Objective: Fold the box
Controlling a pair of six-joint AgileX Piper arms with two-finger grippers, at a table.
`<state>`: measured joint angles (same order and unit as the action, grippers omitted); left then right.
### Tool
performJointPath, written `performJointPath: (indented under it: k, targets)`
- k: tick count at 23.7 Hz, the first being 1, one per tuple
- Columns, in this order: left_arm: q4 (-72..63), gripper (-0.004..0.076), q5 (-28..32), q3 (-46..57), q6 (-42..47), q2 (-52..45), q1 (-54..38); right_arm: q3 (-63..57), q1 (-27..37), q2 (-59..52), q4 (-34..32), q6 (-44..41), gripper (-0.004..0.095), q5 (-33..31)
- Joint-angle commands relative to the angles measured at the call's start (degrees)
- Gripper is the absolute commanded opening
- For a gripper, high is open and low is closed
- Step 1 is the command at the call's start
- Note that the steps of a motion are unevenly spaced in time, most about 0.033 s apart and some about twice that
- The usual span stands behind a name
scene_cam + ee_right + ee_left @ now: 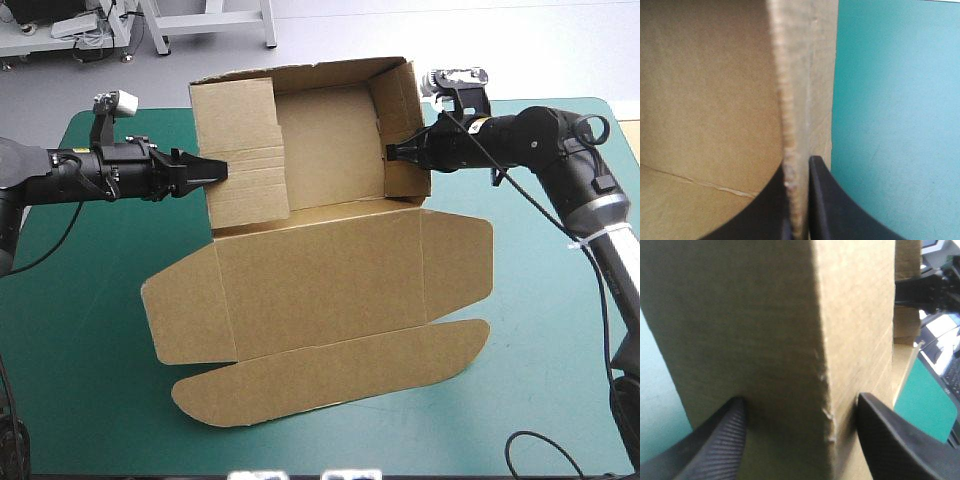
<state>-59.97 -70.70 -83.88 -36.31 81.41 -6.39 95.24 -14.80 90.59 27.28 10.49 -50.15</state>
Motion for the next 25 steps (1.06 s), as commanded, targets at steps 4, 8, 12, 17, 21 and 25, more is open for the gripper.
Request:
performJointPath:
  k: [4,8,12,17,21,25]
  targets:
    - [7.7,0.0451,5.6,-1.7,8.1,-2.0,0.5,1.8,-4.1,-2.4,3.0,-3.9,0.0002,4.0]
    - [11.3,0.0320,8.9,-1.7,10.1,-2.0,1.1,1.8,-5.6,-2.4,2.5,-5.4,0.0002,3.2]
    - [15.7,-0.0010,10.3,-1.7,12.0,-2.0,4.7,1.8,-6.4,-2.5,1.4,-7.9,0.0002,1.2]
    - [26.6,-0.0009,16.5,-1.7,22.6,-1.8,16.4,1.8,-6.4,-2.3,-15.6,-16.1,0.0002,-11.0]
    - [40.1,-0.0009,15.5,-1.7,34.2,2.5,24.1,1.8,-6.4,-0.1,-17.1,-18.1,0.0002,-16.1]
    - [44.3,-0.0009,14.8,-1.7,40.4,10.7,30.1,1.8,-6.4,5.8,-17.0,-18.9,0.0002,-20.4]
